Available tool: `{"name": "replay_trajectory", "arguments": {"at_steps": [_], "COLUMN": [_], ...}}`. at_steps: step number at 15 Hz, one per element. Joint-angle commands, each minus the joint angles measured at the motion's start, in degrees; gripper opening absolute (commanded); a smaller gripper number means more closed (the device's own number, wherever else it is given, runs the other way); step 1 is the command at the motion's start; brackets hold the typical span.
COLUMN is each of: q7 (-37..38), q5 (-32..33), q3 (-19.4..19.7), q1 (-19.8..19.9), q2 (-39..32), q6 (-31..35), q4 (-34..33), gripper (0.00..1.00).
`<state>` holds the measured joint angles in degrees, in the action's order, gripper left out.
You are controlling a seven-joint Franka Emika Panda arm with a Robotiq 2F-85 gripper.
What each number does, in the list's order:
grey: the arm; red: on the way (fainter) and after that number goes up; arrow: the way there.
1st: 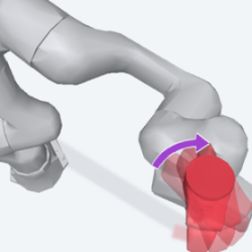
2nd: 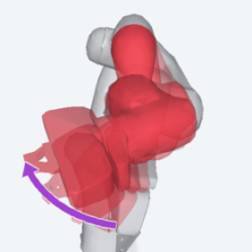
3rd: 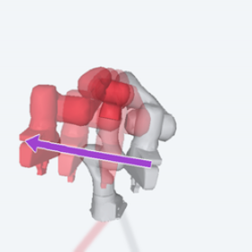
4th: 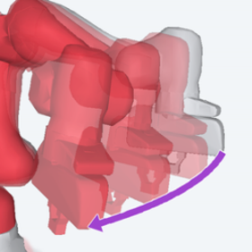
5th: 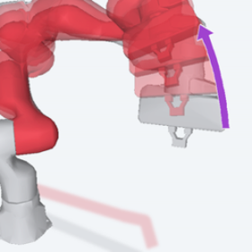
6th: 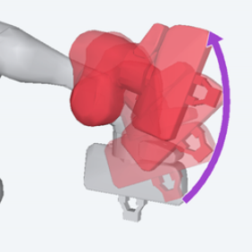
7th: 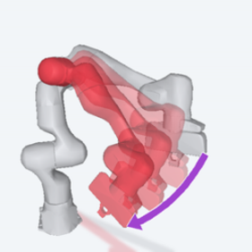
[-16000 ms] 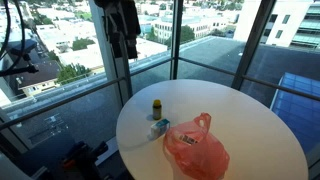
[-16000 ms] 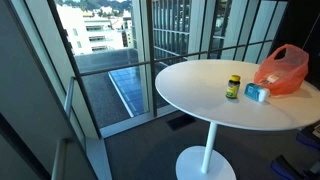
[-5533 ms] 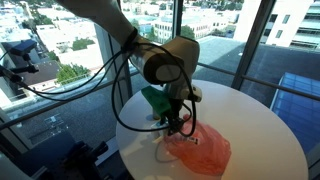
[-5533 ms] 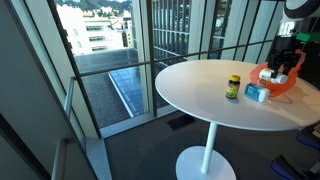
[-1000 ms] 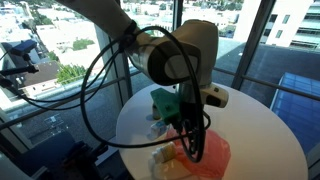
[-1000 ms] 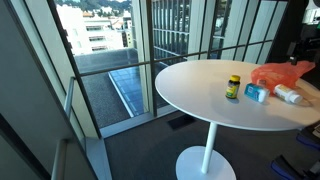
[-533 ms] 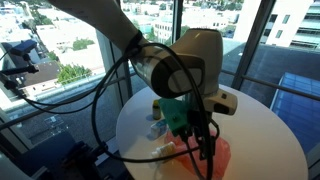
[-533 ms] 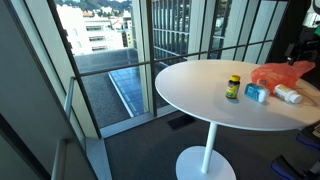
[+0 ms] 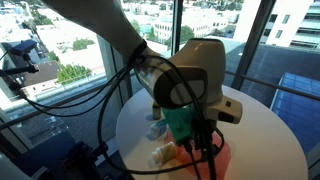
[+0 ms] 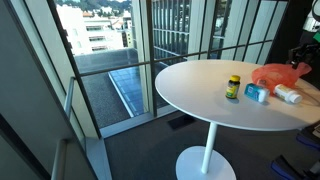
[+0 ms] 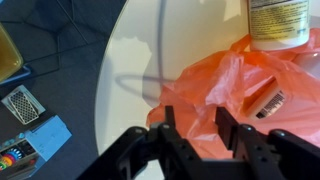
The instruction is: Pick up the white medicine bottle from the orange plastic bag and put it on the table, move the orange plastic bag a little to the right and place the white medicine bottle next to the mentos container
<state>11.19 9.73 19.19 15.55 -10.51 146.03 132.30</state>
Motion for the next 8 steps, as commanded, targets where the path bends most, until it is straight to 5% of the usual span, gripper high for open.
{"name": "replay_trajectory", "arguments": {"at_steps": [1, 4, 8], "q7": [0.2, 0.5, 0.7], "q5": [-0.2, -0.1, -0.2], "q3": [0.7, 1.6, 3.1], "q1": [0.5, 0.8, 1.7], "q2": [-0.8, -1.1, -1.0], "q6": [1.4, 2.1, 2.4], "q4": [-0.8, -1.7, -2.8], "gripper": [0.17, 0.01, 0.02]}}
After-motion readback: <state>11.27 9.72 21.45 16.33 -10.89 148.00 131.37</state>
